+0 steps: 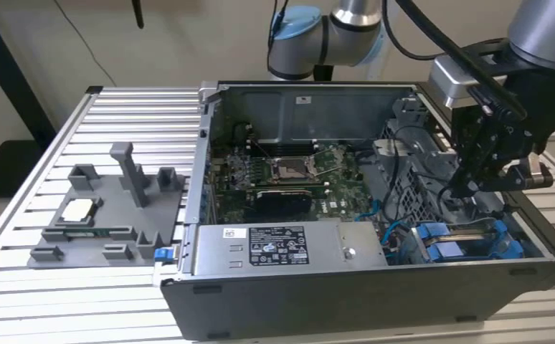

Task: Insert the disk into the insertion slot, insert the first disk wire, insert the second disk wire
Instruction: 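Insert the first disk wire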

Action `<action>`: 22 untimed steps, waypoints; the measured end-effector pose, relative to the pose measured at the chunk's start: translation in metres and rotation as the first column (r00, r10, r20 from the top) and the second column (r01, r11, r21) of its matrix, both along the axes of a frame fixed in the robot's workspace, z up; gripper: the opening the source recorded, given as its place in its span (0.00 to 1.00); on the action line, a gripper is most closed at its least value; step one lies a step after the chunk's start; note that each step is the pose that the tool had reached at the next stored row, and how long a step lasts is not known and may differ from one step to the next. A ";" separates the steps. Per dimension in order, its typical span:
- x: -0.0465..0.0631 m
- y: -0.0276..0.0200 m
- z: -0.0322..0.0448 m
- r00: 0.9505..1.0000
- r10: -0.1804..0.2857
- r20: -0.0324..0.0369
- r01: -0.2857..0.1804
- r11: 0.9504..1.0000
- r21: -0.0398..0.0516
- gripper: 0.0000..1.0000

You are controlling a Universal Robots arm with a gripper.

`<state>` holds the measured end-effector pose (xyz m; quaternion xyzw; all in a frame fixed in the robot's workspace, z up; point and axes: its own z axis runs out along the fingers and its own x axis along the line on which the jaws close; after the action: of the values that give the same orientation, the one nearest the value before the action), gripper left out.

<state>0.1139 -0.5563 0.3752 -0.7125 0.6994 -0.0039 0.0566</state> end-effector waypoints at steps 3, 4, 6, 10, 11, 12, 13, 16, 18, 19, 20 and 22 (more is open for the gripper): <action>0.002 -0.0002 -0.0017 1.000 0.000 -0.001 0.000 1.000 -0.005 0.19; 0.003 -0.0003 -0.0022 1.000 0.000 -0.001 0.000 1.000 -0.007 0.19; 0.004 -0.0005 -0.0032 1.000 0.000 -0.002 0.000 1.000 -0.010 0.19; 0.005 -0.0006 -0.0047 1.000 0.000 -0.002 0.000 1.000 -0.013 0.19; 0.005 -0.0006 -0.0047 1.000 0.000 -0.002 0.000 1.000 -0.013 0.19; 0.005 -0.0006 -0.0049 1.000 0.000 -0.002 0.000 1.000 -0.013 0.19; 0.005 -0.0006 -0.0049 1.000 0.000 -0.002 0.000 1.000 -0.013 0.19; 0.006 -0.0006 -0.0054 1.000 0.000 -0.002 0.000 1.000 -0.013 0.19; 0.006 -0.0009 -0.0061 1.000 0.000 -0.002 0.000 1.000 -0.013 0.19; 0.006 -0.0011 -0.0065 1.000 0.000 -0.002 0.000 1.000 -0.013 0.19; 0.006 -0.0013 -0.0070 1.000 0.000 -0.002 0.000 1.000 -0.013 0.19; 0.007 -0.0018 -0.0081 1.000 0.000 -0.002 0.000 1.000 -0.013 0.19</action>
<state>0.1206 -0.5581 0.3671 -0.7128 0.6995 -0.0078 0.0513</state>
